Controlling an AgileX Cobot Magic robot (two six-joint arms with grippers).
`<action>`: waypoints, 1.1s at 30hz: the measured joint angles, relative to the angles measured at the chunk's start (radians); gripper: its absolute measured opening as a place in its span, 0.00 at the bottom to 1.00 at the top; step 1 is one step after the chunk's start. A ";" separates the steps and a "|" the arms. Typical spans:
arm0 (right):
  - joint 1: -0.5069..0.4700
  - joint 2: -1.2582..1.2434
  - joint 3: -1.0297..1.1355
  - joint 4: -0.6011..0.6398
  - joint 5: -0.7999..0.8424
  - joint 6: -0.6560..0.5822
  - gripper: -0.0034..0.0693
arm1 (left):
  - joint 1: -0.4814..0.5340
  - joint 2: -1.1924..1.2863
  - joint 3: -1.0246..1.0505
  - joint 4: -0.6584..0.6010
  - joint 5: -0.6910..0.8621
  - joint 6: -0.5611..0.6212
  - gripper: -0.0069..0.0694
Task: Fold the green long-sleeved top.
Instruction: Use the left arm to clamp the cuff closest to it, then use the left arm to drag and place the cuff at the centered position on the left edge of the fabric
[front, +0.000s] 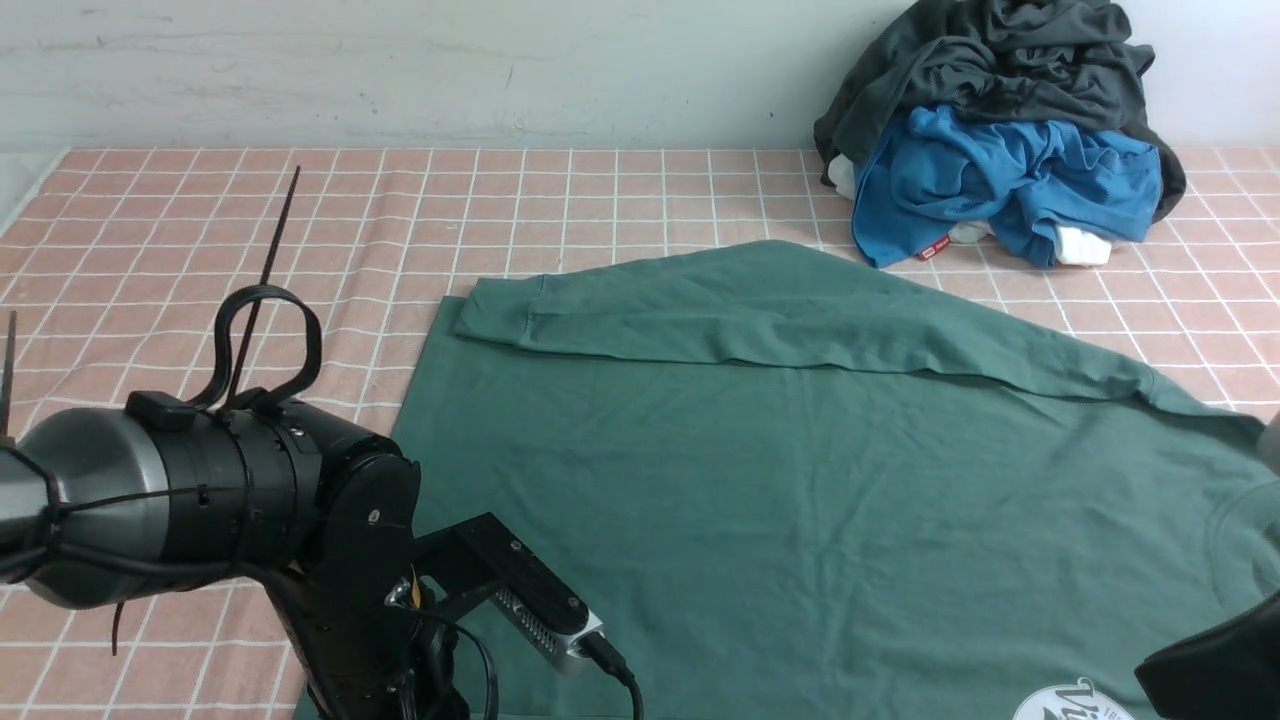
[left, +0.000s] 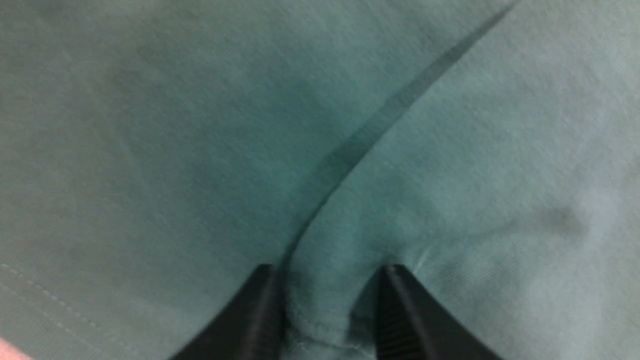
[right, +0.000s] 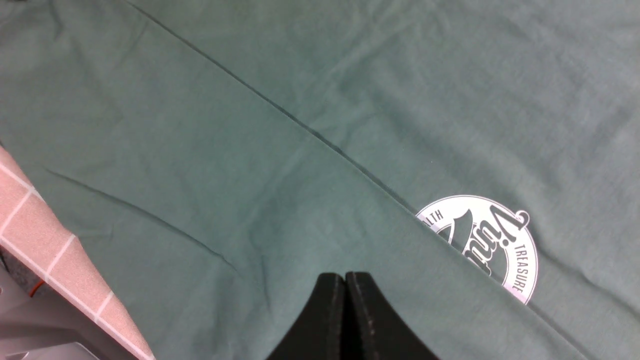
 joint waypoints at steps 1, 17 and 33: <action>0.000 0.000 0.000 0.000 0.000 0.000 0.03 | 0.000 0.000 -0.002 0.000 0.002 0.000 0.28; 0.000 0.000 0.000 -0.023 -0.028 0.000 0.03 | -0.002 -0.056 -0.319 0.116 0.176 0.000 0.13; 0.000 0.000 0.000 -0.064 -0.051 0.000 0.03 | 0.000 0.145 -0.673 0.269 0.216 0.000 0.13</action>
